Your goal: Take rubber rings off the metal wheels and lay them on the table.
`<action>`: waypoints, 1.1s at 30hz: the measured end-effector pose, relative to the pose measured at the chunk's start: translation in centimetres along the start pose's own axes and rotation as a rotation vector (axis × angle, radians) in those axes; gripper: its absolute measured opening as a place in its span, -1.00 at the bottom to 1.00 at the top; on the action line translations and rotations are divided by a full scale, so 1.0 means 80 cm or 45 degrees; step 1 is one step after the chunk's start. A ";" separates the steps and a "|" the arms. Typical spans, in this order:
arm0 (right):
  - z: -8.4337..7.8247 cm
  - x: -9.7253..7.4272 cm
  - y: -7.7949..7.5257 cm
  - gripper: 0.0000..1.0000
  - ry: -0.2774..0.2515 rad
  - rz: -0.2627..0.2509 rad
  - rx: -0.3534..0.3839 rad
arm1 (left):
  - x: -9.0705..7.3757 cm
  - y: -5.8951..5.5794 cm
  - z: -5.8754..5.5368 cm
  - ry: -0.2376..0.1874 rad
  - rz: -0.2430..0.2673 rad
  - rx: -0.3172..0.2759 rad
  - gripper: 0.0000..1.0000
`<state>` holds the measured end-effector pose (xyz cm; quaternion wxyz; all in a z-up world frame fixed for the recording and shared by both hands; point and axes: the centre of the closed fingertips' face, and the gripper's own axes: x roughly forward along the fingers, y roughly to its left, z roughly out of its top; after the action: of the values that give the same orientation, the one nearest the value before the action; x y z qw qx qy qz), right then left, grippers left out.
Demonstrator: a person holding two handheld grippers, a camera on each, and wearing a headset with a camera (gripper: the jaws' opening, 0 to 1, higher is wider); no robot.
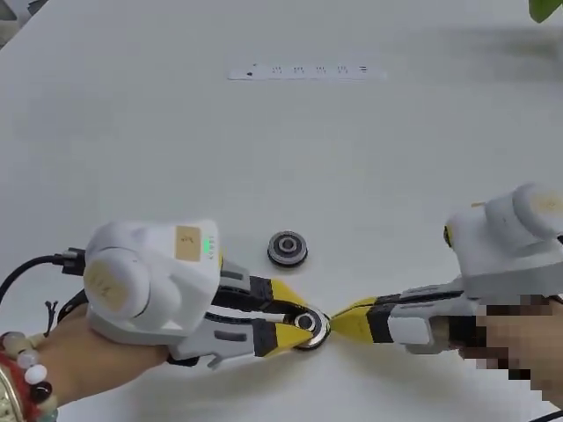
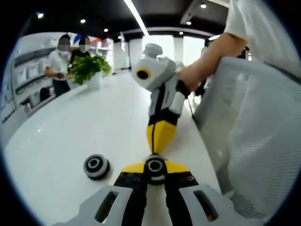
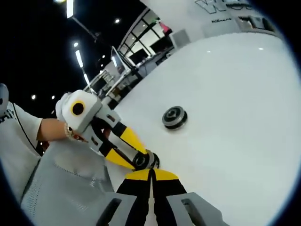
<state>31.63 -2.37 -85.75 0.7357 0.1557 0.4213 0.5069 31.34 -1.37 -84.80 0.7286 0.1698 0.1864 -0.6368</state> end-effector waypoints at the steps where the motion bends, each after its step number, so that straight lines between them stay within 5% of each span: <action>1: 0.001 0.000 0.001 -1.00 -0.009 0.006 0.014 | 0.000 0.000 0.000 -0.004 -0.002 0.000 -0.71; 14: 0.005 0.005 0.013 -1.00 -0.041 0.067 0.147 | 0.000 -0.002 0.000 -0.037 -0.004 0.011 -0.71; 33: 0.008 0.008 0.028 -1.00 -0.056 0.131 0.219 | 0.000 -0.002 -0.001 -0.051 -0.001 0.010 -0.72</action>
<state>30.83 -0.68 -84.20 0.7018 0.2505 0.4385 0.5024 31.14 -1.32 -84.84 0.7314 0.1598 0.1692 -0.6410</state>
